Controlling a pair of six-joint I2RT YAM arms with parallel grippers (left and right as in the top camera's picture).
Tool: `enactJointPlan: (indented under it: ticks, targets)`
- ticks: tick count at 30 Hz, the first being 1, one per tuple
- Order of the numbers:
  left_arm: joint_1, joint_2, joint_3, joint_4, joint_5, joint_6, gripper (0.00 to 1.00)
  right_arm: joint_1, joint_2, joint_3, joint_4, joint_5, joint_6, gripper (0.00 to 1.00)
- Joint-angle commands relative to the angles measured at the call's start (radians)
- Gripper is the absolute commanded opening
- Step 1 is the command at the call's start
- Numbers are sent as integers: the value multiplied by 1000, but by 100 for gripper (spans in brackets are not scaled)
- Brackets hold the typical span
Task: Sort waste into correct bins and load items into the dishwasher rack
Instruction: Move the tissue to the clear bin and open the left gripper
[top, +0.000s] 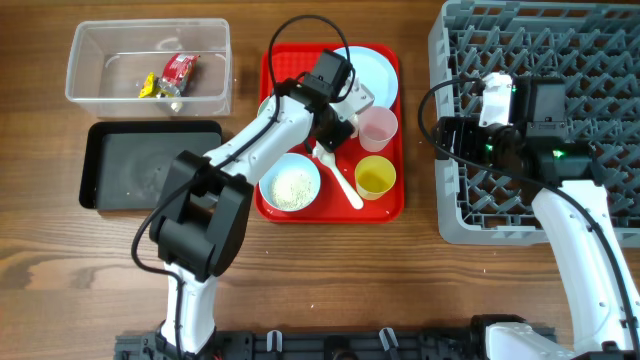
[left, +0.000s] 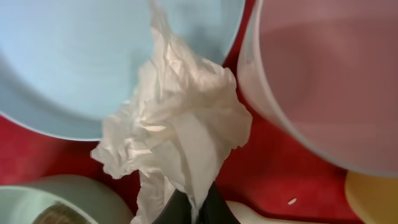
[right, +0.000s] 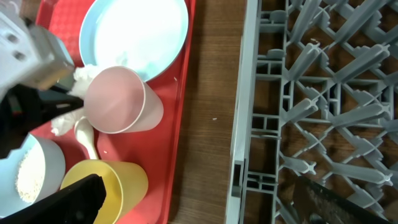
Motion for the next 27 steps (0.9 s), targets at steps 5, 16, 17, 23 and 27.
enactJointPlan:
  ticks: [5,16,17,23,27]
  targets:
    - [57,-277,78,43,-99,-129,4,2,9,15,-2,13,11,100]
    - [545,-128,74,106,-62,-316,4,2,9,15,-4,13,11,100]
    - [551,-115,74,108,-63,-316,17,2,9,15,-4,13,11,100]
    - [557,-97,75,110,-43,-317,100,2,9,15,-5,13,11,100]
    - [520,-173,75,69,137,-316,100,2,9,15,-4,13,11,100]
